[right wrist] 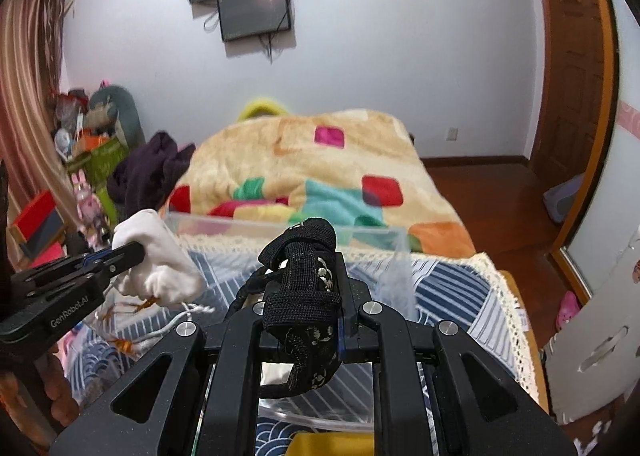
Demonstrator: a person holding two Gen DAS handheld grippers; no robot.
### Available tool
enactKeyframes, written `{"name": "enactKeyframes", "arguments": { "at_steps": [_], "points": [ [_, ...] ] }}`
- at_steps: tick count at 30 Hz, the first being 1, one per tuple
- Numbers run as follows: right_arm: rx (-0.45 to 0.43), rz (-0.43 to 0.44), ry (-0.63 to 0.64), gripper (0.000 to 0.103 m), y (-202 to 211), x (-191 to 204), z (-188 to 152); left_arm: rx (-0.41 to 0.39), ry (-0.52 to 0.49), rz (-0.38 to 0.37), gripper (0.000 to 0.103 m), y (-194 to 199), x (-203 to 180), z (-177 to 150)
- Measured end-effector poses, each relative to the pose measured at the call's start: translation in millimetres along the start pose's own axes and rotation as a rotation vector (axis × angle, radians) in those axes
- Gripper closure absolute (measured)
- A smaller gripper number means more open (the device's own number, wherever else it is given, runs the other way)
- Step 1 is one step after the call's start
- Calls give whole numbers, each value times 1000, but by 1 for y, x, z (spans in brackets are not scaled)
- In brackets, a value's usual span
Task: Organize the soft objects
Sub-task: 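Carry both held items over the clear box and open both tools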
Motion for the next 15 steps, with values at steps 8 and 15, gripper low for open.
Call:
{"name": "enactKeyframes", "arguments": {
  "at_steps": [8,15],
  "points": [
    [109,22,91,92,-17,14,-11,68,-70,9,94,-9,-9,-12],
    [143,65,98,85,-10,12,-13,81,-119,2,93,3,-12,-19]
  ]
}}
Point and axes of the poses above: each gripper's, at about its wrist camera, not at the fingertips, and y roughly against the way its jaws point, x to its left, z to its top, the point moved 1 cm from there along -y, roughly the way its jaws point, and after that the axes turned 15 degrees about y, right-handed, at the moved point
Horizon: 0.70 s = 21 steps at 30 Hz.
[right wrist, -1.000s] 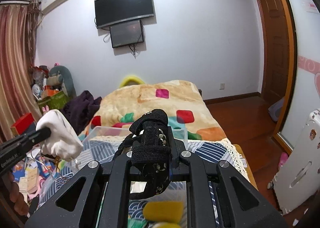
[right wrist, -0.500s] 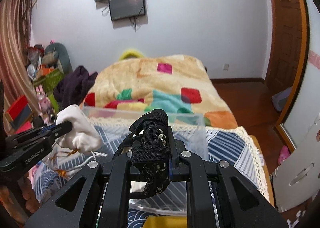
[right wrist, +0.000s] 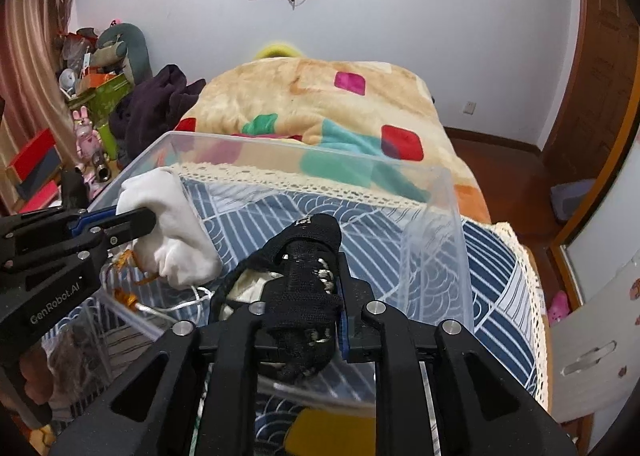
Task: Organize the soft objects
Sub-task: 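Carry both held items over the clear box and open both tools, then grasp the bagged silver scrubber with the left tool while the right tool grasps the yellow felt ball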
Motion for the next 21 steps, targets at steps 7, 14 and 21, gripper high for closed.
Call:
{"name": "enactKeyframes", "arguments": {
  "at_steps": [7,14,21],
  "points": [
    [-39,-1,-3,46,17,2,-7,-18,2,-33,76,23,3,-12],
    [-104,-3,-16,37,44,0,-11,-122,-2,-45,41,68,5,-20],
    [-208,-59,-53,15,75,-6,-26,-178,0,-29,10,95,15,-37]
  ]
}}
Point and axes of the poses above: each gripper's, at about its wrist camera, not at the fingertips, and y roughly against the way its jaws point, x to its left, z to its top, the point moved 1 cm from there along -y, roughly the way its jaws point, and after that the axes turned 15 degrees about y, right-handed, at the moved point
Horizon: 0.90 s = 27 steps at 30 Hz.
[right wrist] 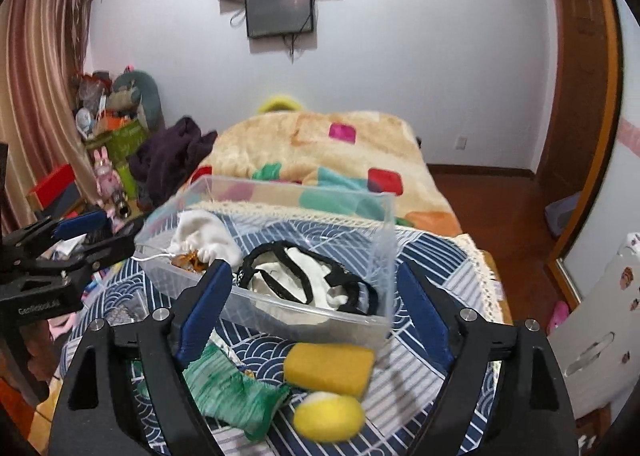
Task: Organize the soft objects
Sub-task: 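Grasp the bagged silver scrubber with the left tool while the right tool grasps the yellow felt ball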
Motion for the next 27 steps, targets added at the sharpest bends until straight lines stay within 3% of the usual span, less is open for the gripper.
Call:
{"name": "enactKeyframes", "arguments": {
  "at_steps": [4,20,22,24,27],
  "points": [
    [-5,-36,-15,7,3,-2,-13,15,-25,23,8,3,3,-18],
    [150,36,-121,8,-18,-3,-88,164,84,80,7,-24,48,-75],
    [161,46,-118,17,-19,-1,-92,172,94,79,7,-27,50,-79],
    [171,61,-113,34,-18,4,-94,177,102,71,8,-28,51,-82],
    [169,88,-117,51,-17,5,-96,180,99,53,23,-28,49,-85]
  ]
}}
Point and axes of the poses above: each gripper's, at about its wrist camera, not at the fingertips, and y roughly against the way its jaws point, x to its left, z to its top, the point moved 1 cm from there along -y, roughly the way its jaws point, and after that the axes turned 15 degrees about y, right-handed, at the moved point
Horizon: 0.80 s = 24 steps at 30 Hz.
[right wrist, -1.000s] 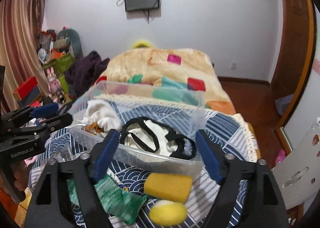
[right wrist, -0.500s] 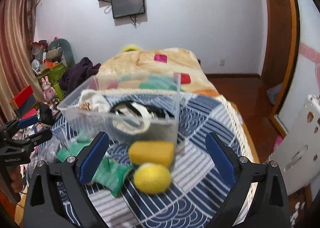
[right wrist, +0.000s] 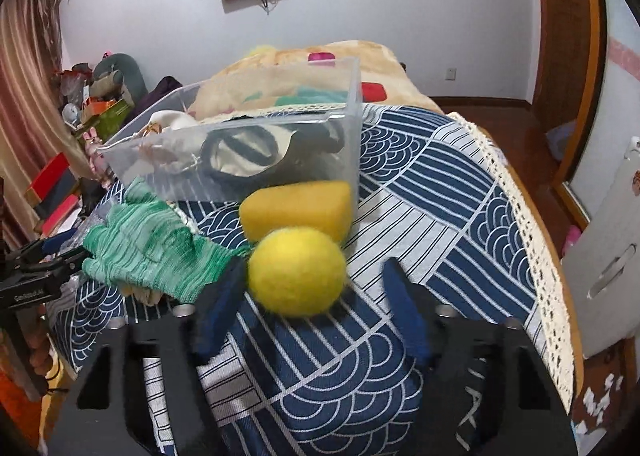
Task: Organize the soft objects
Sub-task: 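Grasp the bagged silver scrubber with the left tool while the right tool grasps the yellow felt ball, then lower the scrubber and felt ball into the clear box and open both tools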
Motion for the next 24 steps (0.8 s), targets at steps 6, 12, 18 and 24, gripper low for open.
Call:
{"name": "enactKeyframes", "arguments": {
  "at_steps": [6,12,18,24],
  "points": [
    [-21,1,13,62,5,4,0,4,-23,-35,57,3,-7,-3],
    [-67,-14,-2,62,17,2,4,-7,-10,-56,69,13,-10,-1],
    [-119,-26,4,62,31,2,15,-56,-2,-85,70,34,-14,10],
    [-168,-36,27,62,41,5,31,-131,-34,-115,70,58,-30,28]
  ]
}}
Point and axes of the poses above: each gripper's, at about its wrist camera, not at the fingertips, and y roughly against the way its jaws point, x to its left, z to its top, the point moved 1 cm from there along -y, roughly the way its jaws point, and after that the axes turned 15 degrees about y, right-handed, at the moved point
